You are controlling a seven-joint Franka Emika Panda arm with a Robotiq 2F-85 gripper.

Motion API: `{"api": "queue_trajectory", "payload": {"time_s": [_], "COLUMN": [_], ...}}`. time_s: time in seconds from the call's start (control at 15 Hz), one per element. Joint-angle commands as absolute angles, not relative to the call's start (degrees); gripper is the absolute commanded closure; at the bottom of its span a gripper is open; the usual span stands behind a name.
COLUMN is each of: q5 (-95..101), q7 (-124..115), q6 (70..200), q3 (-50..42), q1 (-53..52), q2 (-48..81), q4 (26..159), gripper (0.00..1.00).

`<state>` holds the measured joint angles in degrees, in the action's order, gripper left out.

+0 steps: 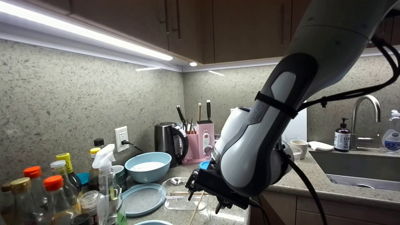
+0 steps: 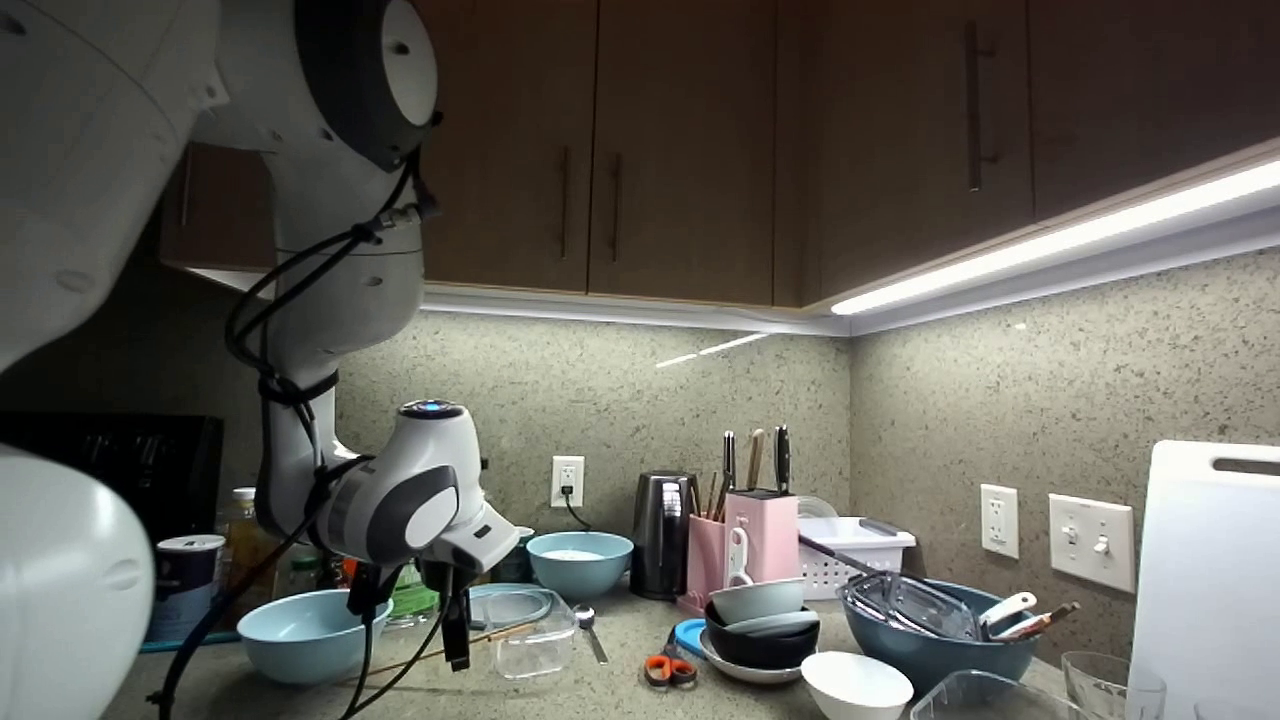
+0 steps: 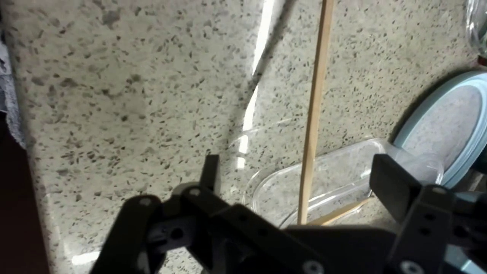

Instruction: Put the chopstick in the Bowl

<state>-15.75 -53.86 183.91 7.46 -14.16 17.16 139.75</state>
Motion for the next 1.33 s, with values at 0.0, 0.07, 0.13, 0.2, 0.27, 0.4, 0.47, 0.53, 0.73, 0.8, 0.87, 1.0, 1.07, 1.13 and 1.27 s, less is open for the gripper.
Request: {"api": "queue_trajectory", "payload": {"time_s": [0.0,0.07,0.13,0.2,0.27,0.4,0.47,0.53,0.73,0.8,0.87,1.0,1.07,1.13,1.27], "q5": [-15.5,-15.6,-15.8,-15.9,-16.0,-16.2,-16.2,-16.2,-16.0,-16.1,-16.3,-16.5,-16.6,-16.6,-16.4], "q7": [-55.5,-55.7,-56.0,-56.7,-57.3,-57.7,-57.8,-58.0,-58.4,-58.4,-58.3,-58.0,-58.0,-58.0,-58.4], "q6": [182.7,182.4,182.0,181.6,181.3,180.7,180.7,180.8,181.2,181.0,180.5,180.1,180.2,180.3,180.4], "q3": [3.7,2.2,0.8,-1.5,-2.8,-3.8,-4.4,-5.3,-7.8,-8.0,-7.6,-6.9,-6.7,-6.7,-7.9], "q1": [-19.8,-21.7,-23.4,-25.6,-27.1,-28.3,-28.9,-29.7,-32.0,-32.2,-32.0,-31.5,-31.3,-31.4,-32.6], "q2": [20.6,21.7,22.4,23.0,23.6,24.2,24.3,24.6,24.9,24.8,24.6,24.1,24.0,24.0,23.8], "q4": [135.8,134.8,134.0,133.3,132.8,131.8,131.4,131.1,130.7,130.6,130.6,130.7,130.7,130.7,130.8], "gripper": [0.0,0.0,0.0,0.25,0.27,0.41,0.47,0.55,0.73,0.8,0.87,0.95,0.95,0.98,0.93]}}
